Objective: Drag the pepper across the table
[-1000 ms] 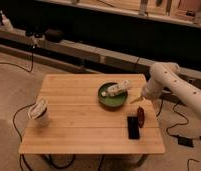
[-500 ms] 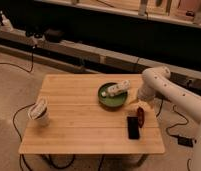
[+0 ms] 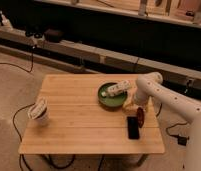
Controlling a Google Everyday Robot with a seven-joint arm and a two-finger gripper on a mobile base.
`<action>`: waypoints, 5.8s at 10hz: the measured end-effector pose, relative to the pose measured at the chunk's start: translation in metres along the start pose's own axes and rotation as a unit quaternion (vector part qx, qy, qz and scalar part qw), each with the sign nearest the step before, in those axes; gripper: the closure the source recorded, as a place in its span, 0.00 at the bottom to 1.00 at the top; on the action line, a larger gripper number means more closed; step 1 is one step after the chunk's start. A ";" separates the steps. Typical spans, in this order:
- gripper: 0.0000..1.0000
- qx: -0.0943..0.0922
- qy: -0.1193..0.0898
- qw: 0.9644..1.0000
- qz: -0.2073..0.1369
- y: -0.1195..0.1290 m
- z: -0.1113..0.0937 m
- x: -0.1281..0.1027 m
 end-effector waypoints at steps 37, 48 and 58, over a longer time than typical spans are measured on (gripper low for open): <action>0.33 0.047 -0.034 0.839 -0.541 0.033 -0.042 -0.020; 0.33 -0.041 0.003 0.775 -0.630 0.021 -0.009 -0.015; 0.54 -0.059 -0.009 0.779 -0.624 0.010 0.005 -0.032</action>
